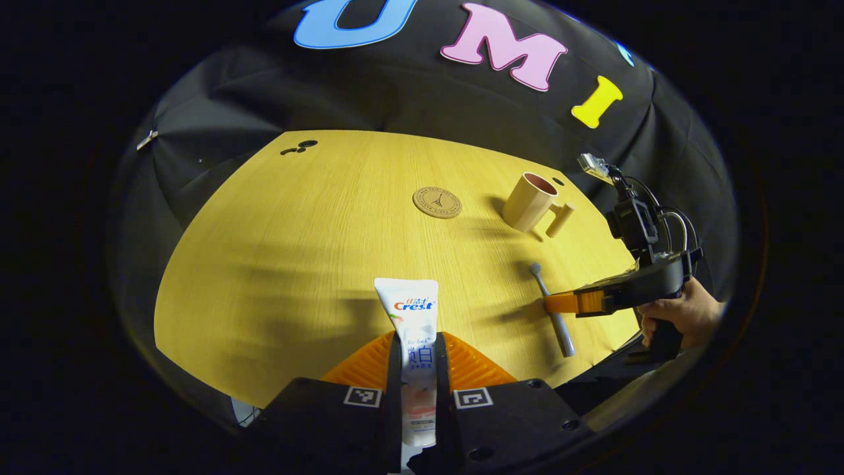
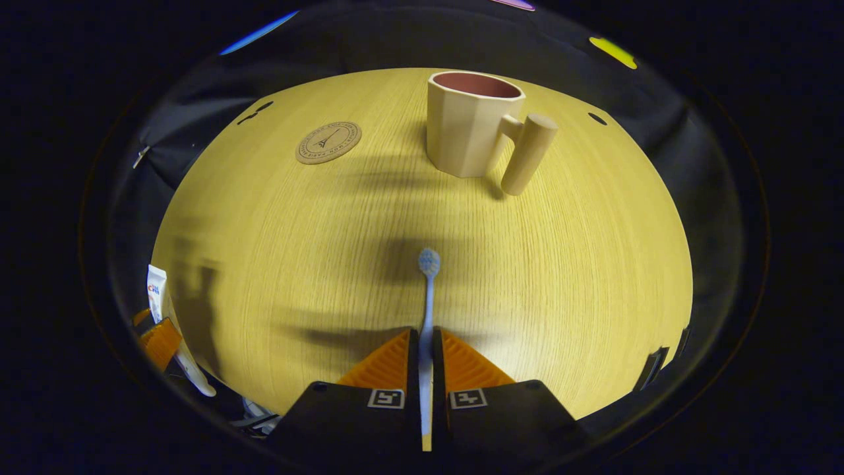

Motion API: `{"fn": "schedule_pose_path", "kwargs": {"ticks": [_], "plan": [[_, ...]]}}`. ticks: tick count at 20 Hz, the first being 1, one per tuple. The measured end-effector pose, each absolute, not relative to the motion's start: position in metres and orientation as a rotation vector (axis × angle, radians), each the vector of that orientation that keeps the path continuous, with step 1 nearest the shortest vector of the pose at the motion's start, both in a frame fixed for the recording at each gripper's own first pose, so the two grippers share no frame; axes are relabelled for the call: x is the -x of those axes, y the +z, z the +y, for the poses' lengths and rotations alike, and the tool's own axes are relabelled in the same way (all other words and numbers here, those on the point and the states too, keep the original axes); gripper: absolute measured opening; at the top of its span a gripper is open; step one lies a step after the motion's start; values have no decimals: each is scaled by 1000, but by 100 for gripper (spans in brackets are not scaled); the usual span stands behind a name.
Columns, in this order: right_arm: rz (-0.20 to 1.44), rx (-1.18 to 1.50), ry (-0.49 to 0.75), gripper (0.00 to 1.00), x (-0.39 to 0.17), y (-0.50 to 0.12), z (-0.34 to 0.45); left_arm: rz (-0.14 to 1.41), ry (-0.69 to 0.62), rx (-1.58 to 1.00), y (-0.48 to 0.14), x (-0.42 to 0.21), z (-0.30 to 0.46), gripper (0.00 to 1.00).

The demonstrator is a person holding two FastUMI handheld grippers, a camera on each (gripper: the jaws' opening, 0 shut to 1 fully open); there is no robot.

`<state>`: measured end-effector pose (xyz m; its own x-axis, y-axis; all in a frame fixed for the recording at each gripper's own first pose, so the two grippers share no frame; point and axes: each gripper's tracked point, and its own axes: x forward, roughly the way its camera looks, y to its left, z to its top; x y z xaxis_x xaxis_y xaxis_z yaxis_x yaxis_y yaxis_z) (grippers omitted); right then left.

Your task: Put the toothbrush and toothpaste on the desktop into the cup, then pick up the cup and place it on the coaster on the desktop.

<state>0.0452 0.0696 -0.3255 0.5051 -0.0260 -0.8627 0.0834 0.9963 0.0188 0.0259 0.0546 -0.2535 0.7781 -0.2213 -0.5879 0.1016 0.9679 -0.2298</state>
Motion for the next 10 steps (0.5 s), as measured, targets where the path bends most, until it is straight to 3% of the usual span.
{"fn": "schedule_pose_path", "kwargs": {"ticks": [3,4,10], "plan": [[1036,-72,-67,10,-43,-325,67,640,-172,218,-252,-26,52,25],[1022,-62,-64,6,-42,-322,65,634,-171,225,-250,-27,51,25],[878,-203,43,6,-36,-291,78,494,-247,311,-207,-44,28,25]]}}
